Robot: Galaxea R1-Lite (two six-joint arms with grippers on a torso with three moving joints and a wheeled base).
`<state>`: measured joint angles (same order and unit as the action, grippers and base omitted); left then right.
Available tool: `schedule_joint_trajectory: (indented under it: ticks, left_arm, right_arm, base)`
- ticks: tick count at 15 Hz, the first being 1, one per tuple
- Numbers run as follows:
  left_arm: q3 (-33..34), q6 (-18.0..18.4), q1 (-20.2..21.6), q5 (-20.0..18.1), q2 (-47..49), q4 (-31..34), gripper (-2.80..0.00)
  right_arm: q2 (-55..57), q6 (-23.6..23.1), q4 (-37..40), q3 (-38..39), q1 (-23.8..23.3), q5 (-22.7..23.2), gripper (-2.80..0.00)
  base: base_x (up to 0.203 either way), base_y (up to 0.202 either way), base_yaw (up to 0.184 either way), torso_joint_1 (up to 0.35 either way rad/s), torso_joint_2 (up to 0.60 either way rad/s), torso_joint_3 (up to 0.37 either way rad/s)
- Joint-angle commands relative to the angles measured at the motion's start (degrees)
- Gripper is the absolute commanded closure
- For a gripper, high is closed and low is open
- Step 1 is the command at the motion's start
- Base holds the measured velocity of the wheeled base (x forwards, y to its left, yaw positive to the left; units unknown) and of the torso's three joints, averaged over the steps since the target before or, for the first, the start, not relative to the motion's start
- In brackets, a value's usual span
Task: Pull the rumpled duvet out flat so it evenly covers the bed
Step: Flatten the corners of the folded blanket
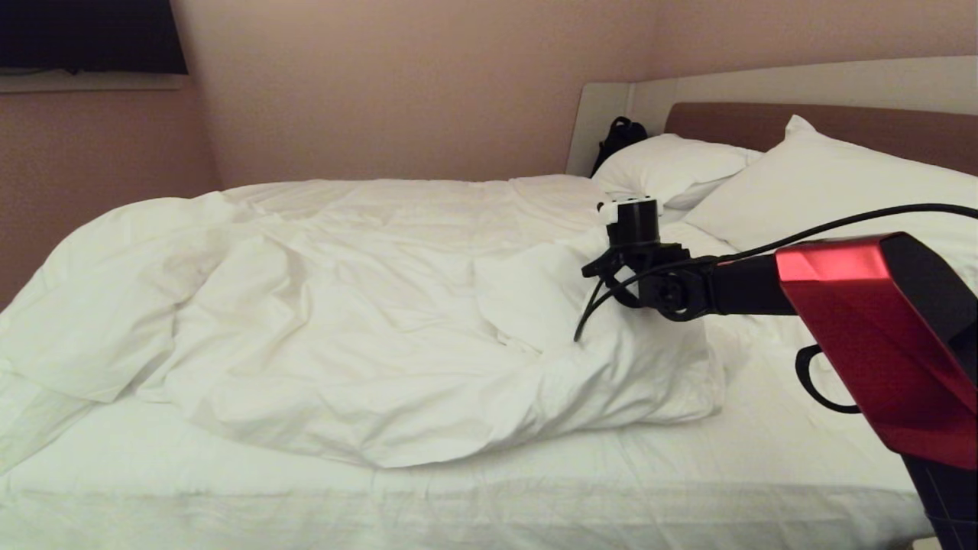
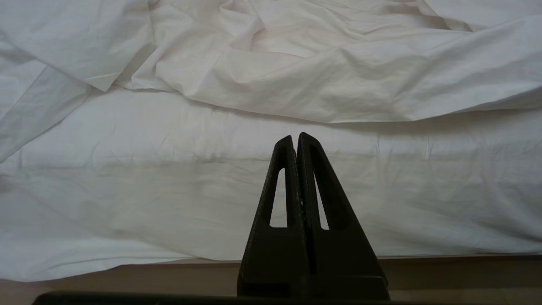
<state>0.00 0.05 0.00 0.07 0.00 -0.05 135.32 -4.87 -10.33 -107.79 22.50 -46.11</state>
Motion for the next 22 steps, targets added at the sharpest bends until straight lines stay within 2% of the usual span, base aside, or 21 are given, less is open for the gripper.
schedule_joint_trajectory:
  ticks: [1,3,6,7,10,13,16,20,22]
  left_arm:
    - [0.00,0.02,0.00,0.02,0.00,-0.02,0.00]
    - [0.00,-0.02,0.00,0.02,0.00,-0.04,0.00]
    - [0.00,-0.05,0.00,0.02,0.00,-0.04,0.00]
    - [0.00,-0.05,0.00,0.02,0.00,0.05,0.00]
    - [0.00,0.04,0.00,0.02,0.00,-0.04,0.00]
    - [0.00,-0.05,0.00,0.02,0.00,-0.03,0.00]
    - [0.00,0.00,0.00,0.02,0.00,0.00,0.00]
    - [0.00,-0.05,0.00,0.02,0.00,0.05,0.00]
    - [0.00,-0.05,0.00,0.02,0.00,0.05,0.00]
  right_arm:
    - [-0.53,1.22,-0.05,1.79,-1.34,-0.29,-2.80]
    - [-1.33,2.61,0.24,3.83,-2.64,-0.21,-2.80]
    - [-2.96,8.10,6.87,4.60,-3.49,0.84,-2.80]
    - [-3.46,10.00,9.22,4.53,-3.52,2.11,0.00]
    - [-3.57,15.68,13.67,4.17,-3.52,7.79,0.00]
    - [-3.63,16.59,13.43,3.60,-2.51,7.99,0.00]
    - [-5.68,17.26,14.97,0.62,0.55,8.04,0.00]
    - [-11.22,18.82,20.12,-0.57,3.48,8.06,0.00]
    - [-14.67,22.01,26.22,-0.36,4.22,8.06,0.00]
  base:
    - [0.000,0.000,0.000,0.000,0.00,0.000]
    - [0.000,0.000,0.000,0.000,0.00,0.000]
    - [0.000,0.000,0.000,0.000,0.00,0.000]
    - [0.000,0.000,0.000,0.000,0.00,0.000]
    - [0.000,0.000,0.000,0.000,0.00,0.000]
    - [0.000,0.000,0.000,0.000,0.00,0.000]
    - [0.000,0.000,0.000,0.000,0.00,0.000]
    - [0.000,0.000,0.000,0.000,0.00,0.000]
    - [0.000,0.000,0.000,0.000,0.00,0.000]
